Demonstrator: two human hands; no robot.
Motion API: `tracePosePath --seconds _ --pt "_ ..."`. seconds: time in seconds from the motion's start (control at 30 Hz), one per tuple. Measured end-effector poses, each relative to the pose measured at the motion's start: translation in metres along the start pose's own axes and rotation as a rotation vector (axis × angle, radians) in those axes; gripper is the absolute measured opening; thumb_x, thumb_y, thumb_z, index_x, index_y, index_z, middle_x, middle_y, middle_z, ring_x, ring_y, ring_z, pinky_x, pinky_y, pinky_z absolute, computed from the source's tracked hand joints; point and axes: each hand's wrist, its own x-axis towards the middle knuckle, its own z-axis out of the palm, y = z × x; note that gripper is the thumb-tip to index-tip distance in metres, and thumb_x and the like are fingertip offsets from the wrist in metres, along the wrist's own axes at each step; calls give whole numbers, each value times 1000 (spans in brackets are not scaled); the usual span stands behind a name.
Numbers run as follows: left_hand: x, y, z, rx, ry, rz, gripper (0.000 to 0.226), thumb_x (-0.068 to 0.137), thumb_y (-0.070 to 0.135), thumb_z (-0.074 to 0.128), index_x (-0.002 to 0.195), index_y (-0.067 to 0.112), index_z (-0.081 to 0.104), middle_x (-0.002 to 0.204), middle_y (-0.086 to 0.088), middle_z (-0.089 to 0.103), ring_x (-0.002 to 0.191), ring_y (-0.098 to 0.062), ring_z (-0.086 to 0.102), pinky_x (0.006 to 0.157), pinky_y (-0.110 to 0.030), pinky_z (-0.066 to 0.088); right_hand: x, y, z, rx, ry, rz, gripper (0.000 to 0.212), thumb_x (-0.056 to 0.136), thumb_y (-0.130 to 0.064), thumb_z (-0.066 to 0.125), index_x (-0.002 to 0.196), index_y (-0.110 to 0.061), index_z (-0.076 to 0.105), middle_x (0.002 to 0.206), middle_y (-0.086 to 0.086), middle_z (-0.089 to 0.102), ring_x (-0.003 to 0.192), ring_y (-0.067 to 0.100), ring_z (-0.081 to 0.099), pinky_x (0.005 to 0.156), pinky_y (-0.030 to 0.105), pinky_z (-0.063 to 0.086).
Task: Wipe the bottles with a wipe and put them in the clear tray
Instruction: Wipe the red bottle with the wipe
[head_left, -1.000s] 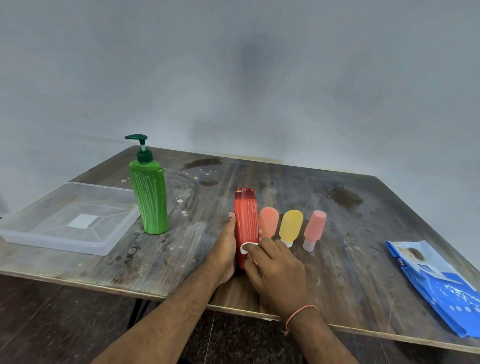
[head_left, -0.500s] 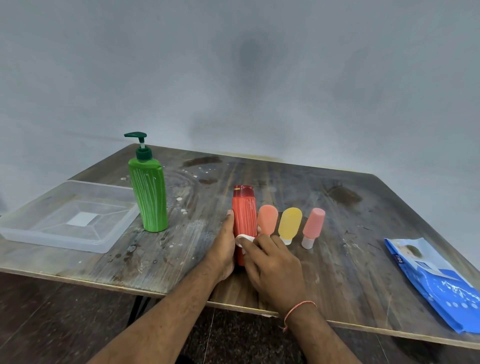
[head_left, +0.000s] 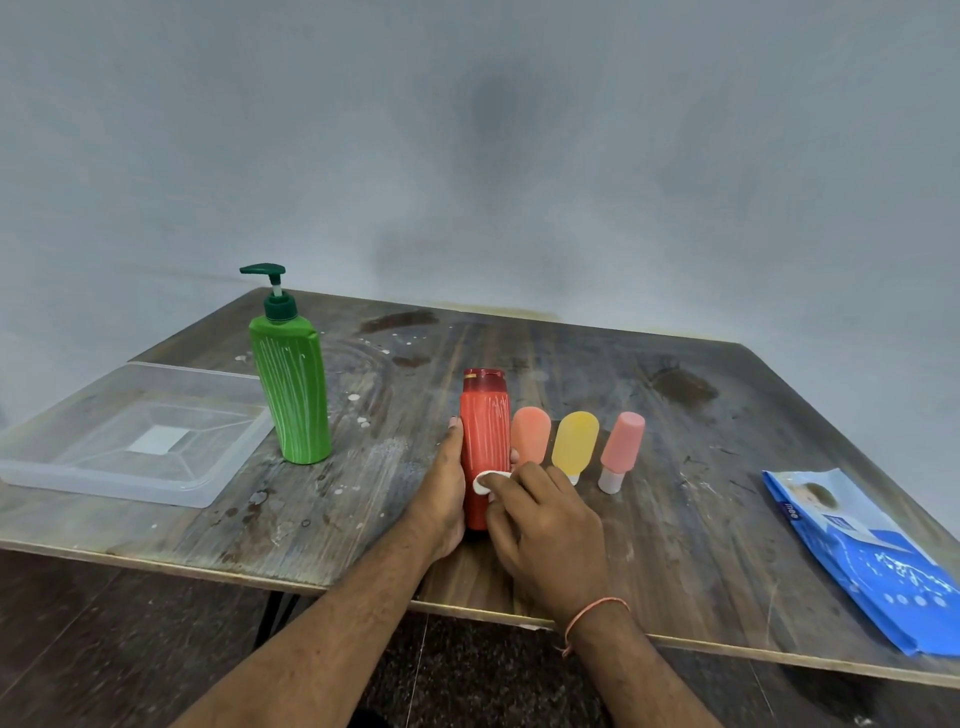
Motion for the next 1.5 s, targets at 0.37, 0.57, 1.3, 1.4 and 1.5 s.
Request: tracePosePath --seconds 0.37,0.57,1.3,1.4,1.5 --pt "1 0 0 10 20 0 82 103 72 26 132 7 67 119 -20 75 104 -28 74 87 -40 60 1 0 0 2 -13 19 25 101 -26 63 124 -25 74 102 -7 60 88 16 53 71 28 47" --pt "-1 1 0 29 34 -9 80 103 72 25 130 10 68 121 -20 75 112 -33 73 96 -45 59 1 0 -1 21 -71 -29 26 105 -29 60 128 -30 71 102 -8 57 91 13 50 72 23 42" --pt "-4 5 5 -65 27 -11 86 102 74 24 113 5 74 98 -16 76 83 -24 75 73 -36 61 1 0 0 60 12 76 24 99 -25 64 119 -26 76 100 -9 64 89 16 57 70 30 51" --pt "-4 4 5 -63 44 -3 83 103 72 23 120 7 72 104 -15 77 89 -24 76 76 -38 60 1 2 1 45 41 105 27 99 -24 64 123 -24 76 100 -8 63 88 16 56 71 30 50" --pt "-5 5 5 -75 36 -9 86 102 74 24 119 5 72 100 -15 77 85 -24 75 73 -36 60 0 3 0 59 9 63 29 101 -25 64 128 -26 74 102 -9 61 90 15 56 72 26 47"
